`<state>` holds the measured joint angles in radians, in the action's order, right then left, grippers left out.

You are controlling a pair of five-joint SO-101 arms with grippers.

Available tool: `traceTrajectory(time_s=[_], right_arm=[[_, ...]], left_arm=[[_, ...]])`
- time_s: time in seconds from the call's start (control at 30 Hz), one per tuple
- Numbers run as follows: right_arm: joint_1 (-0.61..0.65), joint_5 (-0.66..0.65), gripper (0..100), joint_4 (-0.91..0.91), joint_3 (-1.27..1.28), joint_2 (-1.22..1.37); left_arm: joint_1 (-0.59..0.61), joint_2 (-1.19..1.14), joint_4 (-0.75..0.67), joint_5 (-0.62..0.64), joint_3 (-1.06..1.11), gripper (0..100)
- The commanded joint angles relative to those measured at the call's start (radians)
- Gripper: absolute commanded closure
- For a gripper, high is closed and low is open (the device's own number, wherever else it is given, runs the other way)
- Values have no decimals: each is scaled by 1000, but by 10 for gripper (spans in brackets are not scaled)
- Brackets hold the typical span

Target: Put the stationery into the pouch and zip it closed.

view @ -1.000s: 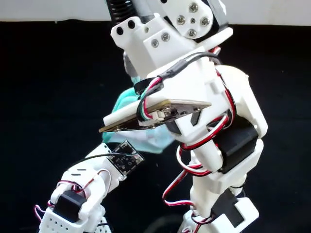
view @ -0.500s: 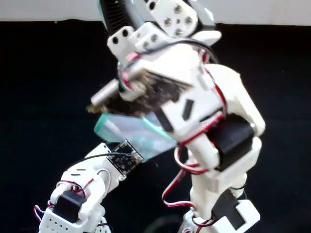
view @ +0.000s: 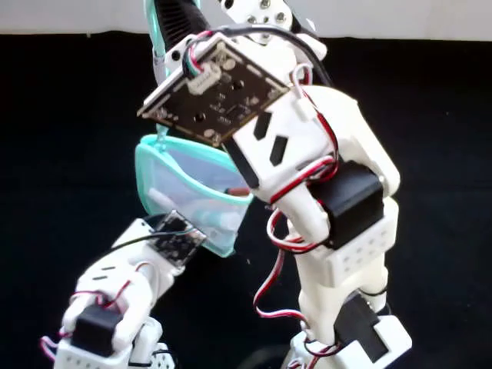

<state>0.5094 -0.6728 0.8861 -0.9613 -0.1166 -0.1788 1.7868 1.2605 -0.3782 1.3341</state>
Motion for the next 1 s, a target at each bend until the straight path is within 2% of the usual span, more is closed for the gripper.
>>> traceTrajectory(time_s=[0.0, 0.07, 0.23, 0.37, 0.57, 0.97], right_arm=[[-8, 15, 991, -4, -5, -33], [-8, 17, 991, -4, -7, -33], [7, 26, 991, -30, -7, -35], [41, 86, 991, -44, -8, -42], [104, 126, 991, -41, -8, -42], [108, 129, 991, -41, -133, -35]], left_arm=[[10, 2, 110, -12, -177, 993], [-13, 2, 161, -11, -225, 993], [-194, 2, 262, -11, -234, 993], [-283, 2, 273, -11, -213, 993], [-292, 2, 279, -11, -177, 993], [-340, 2, 272, -9, -179, 993]])
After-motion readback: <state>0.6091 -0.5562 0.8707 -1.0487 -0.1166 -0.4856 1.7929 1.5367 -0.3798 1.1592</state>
